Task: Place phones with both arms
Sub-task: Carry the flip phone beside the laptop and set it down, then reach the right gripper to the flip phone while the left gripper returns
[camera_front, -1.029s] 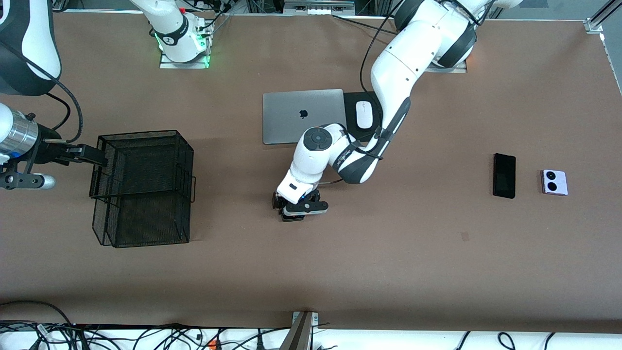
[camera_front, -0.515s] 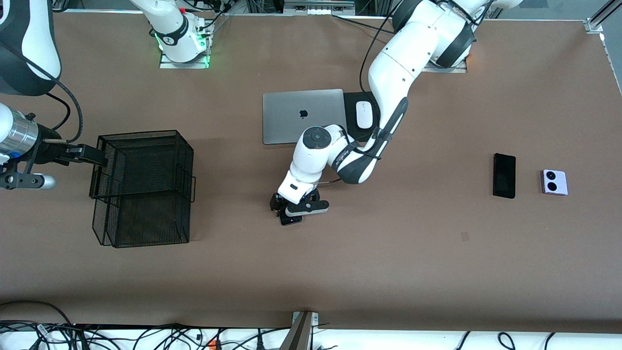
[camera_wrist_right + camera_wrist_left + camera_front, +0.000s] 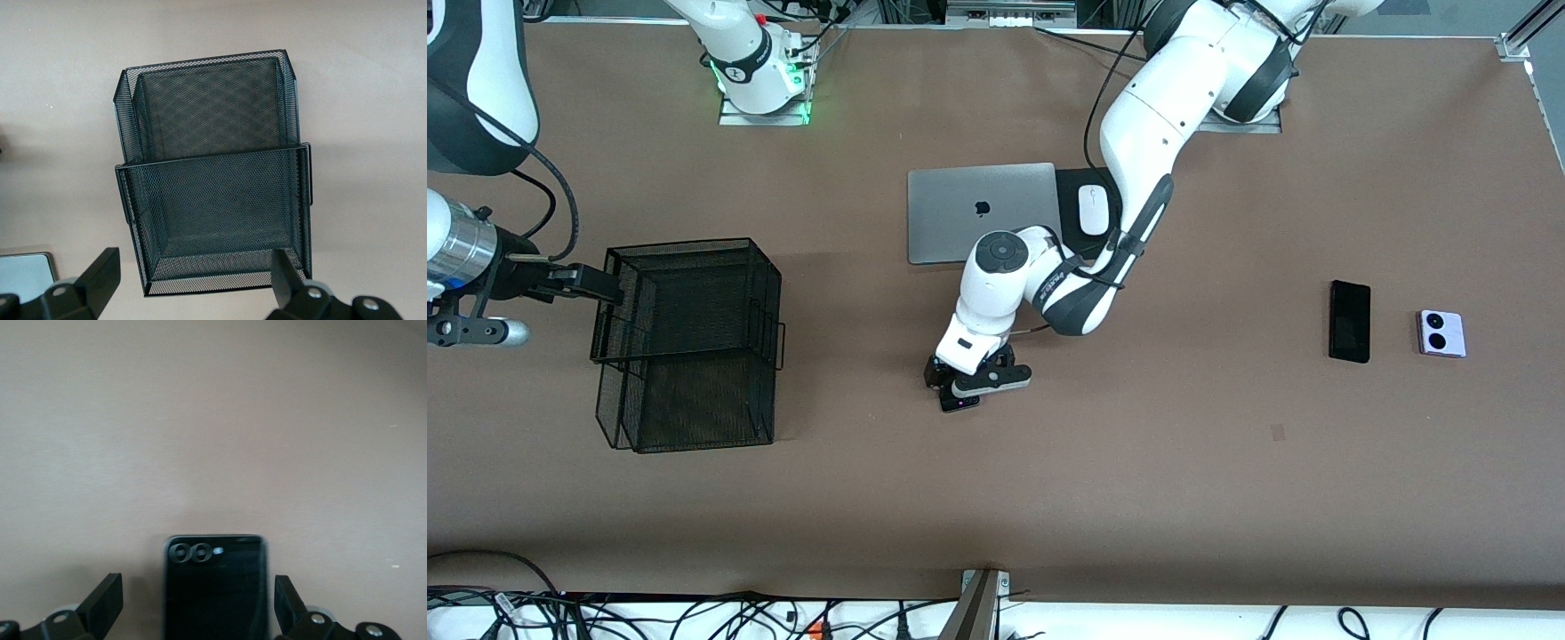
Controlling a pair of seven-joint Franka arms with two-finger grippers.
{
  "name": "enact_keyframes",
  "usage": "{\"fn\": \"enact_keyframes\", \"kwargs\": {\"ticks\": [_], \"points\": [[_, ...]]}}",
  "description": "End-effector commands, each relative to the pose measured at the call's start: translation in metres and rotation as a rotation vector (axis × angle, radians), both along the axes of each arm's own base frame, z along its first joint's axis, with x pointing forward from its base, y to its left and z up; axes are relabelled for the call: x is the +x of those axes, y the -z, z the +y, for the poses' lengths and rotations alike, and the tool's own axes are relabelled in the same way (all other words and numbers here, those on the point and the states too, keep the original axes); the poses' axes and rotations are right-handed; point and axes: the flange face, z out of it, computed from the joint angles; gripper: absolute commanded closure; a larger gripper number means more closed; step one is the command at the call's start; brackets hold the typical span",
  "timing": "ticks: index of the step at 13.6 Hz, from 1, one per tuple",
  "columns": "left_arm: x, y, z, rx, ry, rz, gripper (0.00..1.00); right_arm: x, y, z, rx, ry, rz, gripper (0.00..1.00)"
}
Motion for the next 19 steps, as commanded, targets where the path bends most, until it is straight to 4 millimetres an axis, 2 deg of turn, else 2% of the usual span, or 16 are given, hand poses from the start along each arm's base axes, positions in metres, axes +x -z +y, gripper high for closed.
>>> {"fn": "enact_keyframes", "kwargs": {"ticks": [1, 4, 6, 8, 10, 13, 14, 16, 17, 19], "points": [[0.001, -0.043, 0.006, 0.059, 0.010, 0.058, 0.00, -0.002, -0.001, -0.001, 0.008, -0.013, -0.007, 0.00], [0.007, -0.081, 0.029, 0.126, 0.125, 0.159, 0.00, -0.002, -0.003, 0.000, 0.008, -0.013, -0.005, 0.00], [0.013, -0.105, 0.052, 0.175, 0.185, 0.212, 0.00, -0.002, -0.006, 0.002, 0.008, -0.002, -0.009, 0.00], [0.020, -0.125, 0.081, 0.236, 0.245, 0.275, 0.00, -0.001, -0.005, 0.005, 0.005, -0.007, -0.014, 0.00], [0.025, -0.150, 0.116, 0.295, 0.340, 0.350, 0.00, 0.000, 0.004, 0.013, 0.010, -0.019, 0.006, 0.00], [0.029, -0.172, 0.166, 0.370, 0.443, 0.471, 0.00, 0.001, 0.014, 0.053, 0.008, -0.087, 0.020, 0.00], [0.029, -0.178, 0.178, 0.383, 0.474, 0.499, 0.00, 0.001, 0.014, 0.076, 0.007, -0.120, 0.016, 0.00], [0.032, -0.185, 0.211, 0.470, 0.546, 0.551, 0.00, 0.010, 0.017, 0.111, 0.011, -0.087, 0.006, 0.00], [0.033, -0.189, 0.227, 0.517, 0.598, 0.572, 0.00, 0.016, 0.023, 0.138, 0.010, -0.068, 0.004, 0.00], [0.041, -0.196, 0.272, 0.535, 0.667, 0.606, 0.00, 0.030, 0.041, 0.201, 0.014, -0.017, -0.023, 0.00]]}}
